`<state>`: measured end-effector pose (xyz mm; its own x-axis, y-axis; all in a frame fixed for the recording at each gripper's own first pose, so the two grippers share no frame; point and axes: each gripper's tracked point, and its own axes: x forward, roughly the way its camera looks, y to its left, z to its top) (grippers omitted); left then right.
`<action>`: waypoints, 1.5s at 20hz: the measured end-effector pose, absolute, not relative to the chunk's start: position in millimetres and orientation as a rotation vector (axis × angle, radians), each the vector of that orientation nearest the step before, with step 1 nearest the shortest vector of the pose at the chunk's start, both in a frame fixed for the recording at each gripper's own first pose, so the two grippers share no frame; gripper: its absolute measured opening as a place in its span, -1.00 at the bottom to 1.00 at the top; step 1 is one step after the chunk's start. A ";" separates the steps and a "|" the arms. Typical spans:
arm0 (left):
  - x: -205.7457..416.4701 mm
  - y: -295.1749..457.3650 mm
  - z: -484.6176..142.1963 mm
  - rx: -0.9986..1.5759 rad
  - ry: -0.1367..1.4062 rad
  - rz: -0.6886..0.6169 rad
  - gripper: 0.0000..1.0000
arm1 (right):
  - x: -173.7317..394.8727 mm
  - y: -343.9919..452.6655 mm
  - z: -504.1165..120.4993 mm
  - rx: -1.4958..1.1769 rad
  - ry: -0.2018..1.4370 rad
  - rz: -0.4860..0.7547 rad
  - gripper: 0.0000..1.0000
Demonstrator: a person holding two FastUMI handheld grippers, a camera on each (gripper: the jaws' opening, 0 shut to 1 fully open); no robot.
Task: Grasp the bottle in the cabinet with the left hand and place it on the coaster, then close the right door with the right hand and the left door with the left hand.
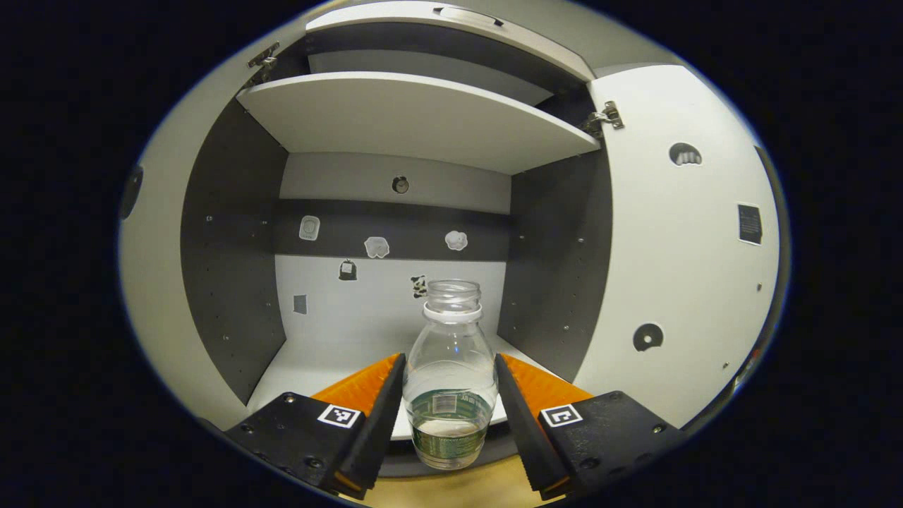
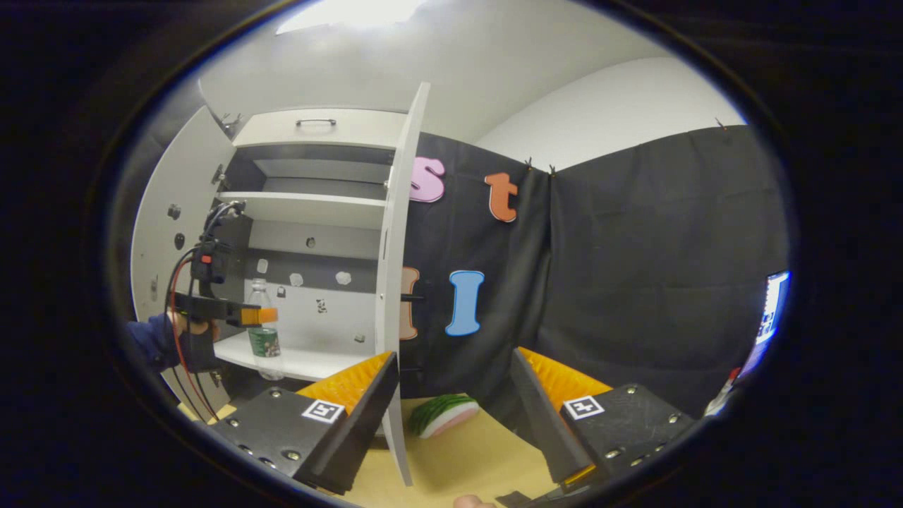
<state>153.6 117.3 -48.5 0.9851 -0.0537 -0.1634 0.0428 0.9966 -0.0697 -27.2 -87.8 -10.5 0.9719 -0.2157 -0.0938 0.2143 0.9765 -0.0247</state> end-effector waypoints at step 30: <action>7.5 51.3 -334.6 -0.178 0.594 -0.222 0.58 | -50.3 -130.8 11.7 -0.104 0.076 -0.305 0.94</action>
